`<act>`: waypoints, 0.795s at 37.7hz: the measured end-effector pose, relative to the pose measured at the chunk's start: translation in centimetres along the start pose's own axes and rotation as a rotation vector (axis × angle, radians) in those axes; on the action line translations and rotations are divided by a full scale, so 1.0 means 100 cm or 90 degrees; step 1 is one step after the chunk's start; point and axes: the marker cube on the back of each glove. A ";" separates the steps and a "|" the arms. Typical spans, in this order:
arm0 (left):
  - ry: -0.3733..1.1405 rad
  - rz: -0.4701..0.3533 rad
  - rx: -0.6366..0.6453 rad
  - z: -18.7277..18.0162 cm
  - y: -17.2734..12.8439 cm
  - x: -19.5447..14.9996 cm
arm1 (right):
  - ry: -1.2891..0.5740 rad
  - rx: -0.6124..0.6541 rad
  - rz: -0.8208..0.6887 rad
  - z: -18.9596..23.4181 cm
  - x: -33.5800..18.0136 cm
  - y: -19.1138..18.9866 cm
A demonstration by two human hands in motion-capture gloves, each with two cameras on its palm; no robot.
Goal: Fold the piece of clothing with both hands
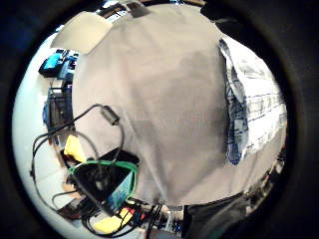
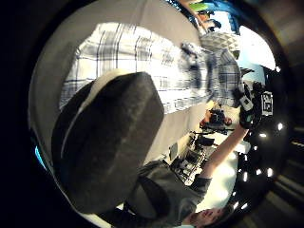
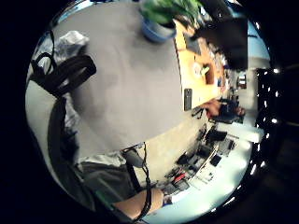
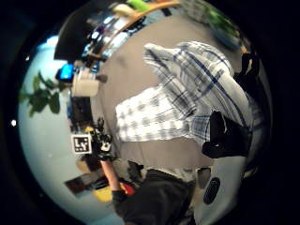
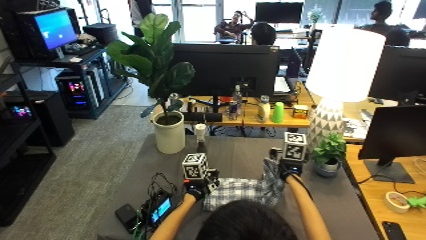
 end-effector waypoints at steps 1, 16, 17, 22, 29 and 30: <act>0.002 -0.003 0.016 -0.008 0.002 -0.002 | 0.018 0.046 -0.033 -0.005 -0.021 -0.001; 0.097 -0.089 0.156 -0.044 0.002 -0.070 | 0.035 -0.133 -0.282 0.098 -0.288 0.099; 0.100 -0.096 0.159 -0.046 0.007 -0.074 | 0.031 -0.150 -0.280 0.110 -0.298 0.106; 0.100 -0.123 0.167 -0.053 0.021 -0.092 | -0.020 -0.141 -0.290 0.150 -0.323 0.116; 0.111 -0.132 0.170 -0.053 0.021 -0.095 | -0.180 -0.180 -0.317 0.122 -0.313 0.114; 0.110 -0.130 0.170 -0.053 0.021 -0.094 | -0.203 -0.175 -0.317 0.114 -0.309 0.110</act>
